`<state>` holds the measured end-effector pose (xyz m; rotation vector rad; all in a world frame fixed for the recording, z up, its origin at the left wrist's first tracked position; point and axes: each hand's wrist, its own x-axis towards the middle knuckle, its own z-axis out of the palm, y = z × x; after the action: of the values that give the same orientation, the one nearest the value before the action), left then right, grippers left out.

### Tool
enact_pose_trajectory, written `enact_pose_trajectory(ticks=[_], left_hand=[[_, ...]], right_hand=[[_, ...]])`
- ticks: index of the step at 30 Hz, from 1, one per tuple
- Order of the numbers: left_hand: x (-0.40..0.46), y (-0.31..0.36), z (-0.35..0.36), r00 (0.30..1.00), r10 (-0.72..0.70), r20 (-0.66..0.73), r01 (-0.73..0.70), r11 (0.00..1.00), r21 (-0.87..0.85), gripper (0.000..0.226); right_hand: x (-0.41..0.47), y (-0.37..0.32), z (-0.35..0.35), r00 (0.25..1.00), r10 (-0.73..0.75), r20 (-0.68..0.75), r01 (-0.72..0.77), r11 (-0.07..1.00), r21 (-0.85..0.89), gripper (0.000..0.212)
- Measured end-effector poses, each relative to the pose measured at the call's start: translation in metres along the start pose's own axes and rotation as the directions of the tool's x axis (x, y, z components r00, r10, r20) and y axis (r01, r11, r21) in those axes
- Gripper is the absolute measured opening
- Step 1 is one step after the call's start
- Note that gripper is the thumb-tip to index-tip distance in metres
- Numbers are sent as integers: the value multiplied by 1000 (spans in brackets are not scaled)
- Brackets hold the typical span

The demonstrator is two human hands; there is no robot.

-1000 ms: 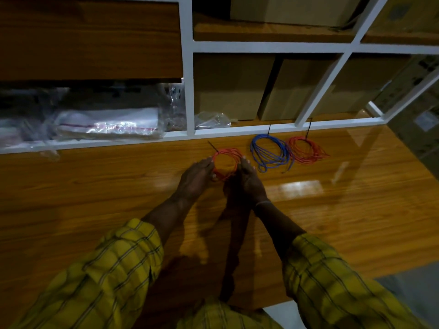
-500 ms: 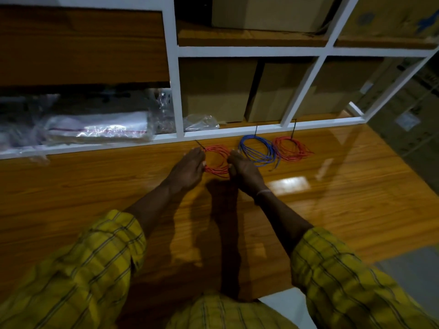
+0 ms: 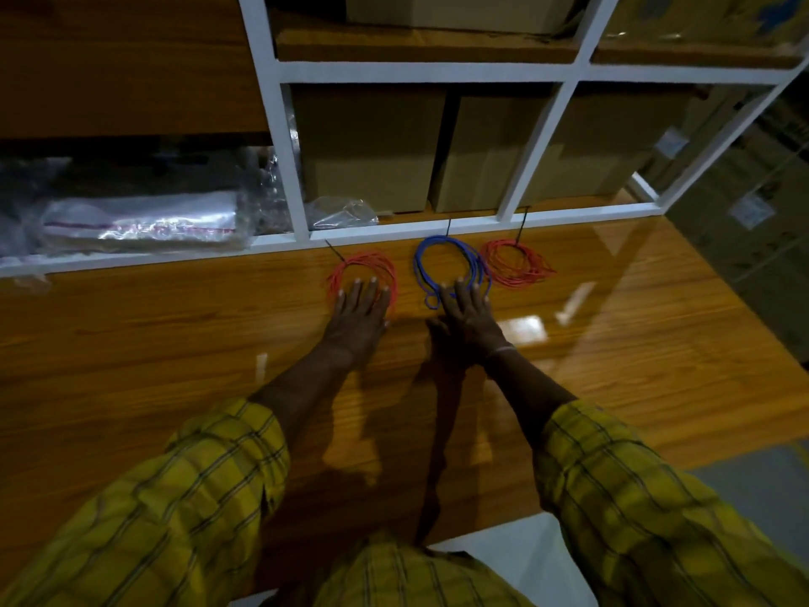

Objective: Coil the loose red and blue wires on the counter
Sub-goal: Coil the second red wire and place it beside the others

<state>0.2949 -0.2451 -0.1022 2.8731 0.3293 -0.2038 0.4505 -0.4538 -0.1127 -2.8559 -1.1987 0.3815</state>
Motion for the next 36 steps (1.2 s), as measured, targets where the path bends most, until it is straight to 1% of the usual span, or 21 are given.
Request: enact_pose_trajectory(ticks=[2, 5, 6, 8, 10, 12, 13, 15, 17, 18, 19, 23, 28, 31, 36], left_hand=[[5, -5, -4, 999, -29, 15, 29, 1000, -9, 66], [8, -5, -9, 997, -65, 29, 66, 998, -25, 67], [7, -4, -9, 998, -67, 20, 68, 997, -29, 67], [2, 0, -9, 998, -55, -25, 54, 998, -20, 68], [-3, 4, -9, 997, -31, -75, 32, 999, 12, 70], [-5, 9, -10, 993, -25, -115, 28, 999, 29, 70], [-6, 11, -11, 992, -28, -124, 32, 999, 29, 71], [-6, 16, -11, 992, -34, -119, 38, 999, 35, 71], [-5, 17, -9, 996, -44, -81, 48, 998, 49, 70], [-4, 16, -9, 997, -59, -50, 62, 997, 50, 69], [-2, 16, -8, 997, -76, -17, 77, 996, 50, 69], [4, 14, -9, 992, -101, 81, 97, 994, 51, 72], [8, 15, -16, 984, -109, 141, 101, 993, 63, 74], [5, 16, -19, 986, -93, 141, 86, 995, 53, 74], [-3, 12, -25, 994, -37, 102, 33, 999, 43, 74]], right_hand=[[3, 3, -4, 999, -11, 30, 11, 1000, -3, 80], [2, 5, -17, 999, -46, 26, 46, 999, -2, 73], [0, 6, -22, 998, -67, 1, 67, 998, 17, 75], [-4, 9, -33, 991, -84, -106, 94, 992, 87, 79], [-4, 22, -42, 982, 25, -189, 16, 977, 214, 74], [-5, 40, -50, 953, 183, -240, -116, 956, 269, 78], [-5, 49, -53, 945, 242, -221, -181, 947, 264, 80], [-4, 67, -52, 955, 281, -98, -258, 945, 202, 82], [-2, 79, -45, 965, 259, 45, -262, 960, 97, 84], [-2, 83, -40, 965, 247, 92, -254, 965, 69, 86], [-2, 85, -34, 965, 237, 108, -245, 967, 69, 86], [-7, 82, -25, 978, 202, 60, -208, 970, 122, 86], [-18, 86, -30, 973, 218, 70, -220, 975, 28, 83], [-26, 89, -29, 977, 204, 65, -205, 978, 21, 82], [-26, 87, -40, 967, 225, 117, -229, 973, 19, 80]])
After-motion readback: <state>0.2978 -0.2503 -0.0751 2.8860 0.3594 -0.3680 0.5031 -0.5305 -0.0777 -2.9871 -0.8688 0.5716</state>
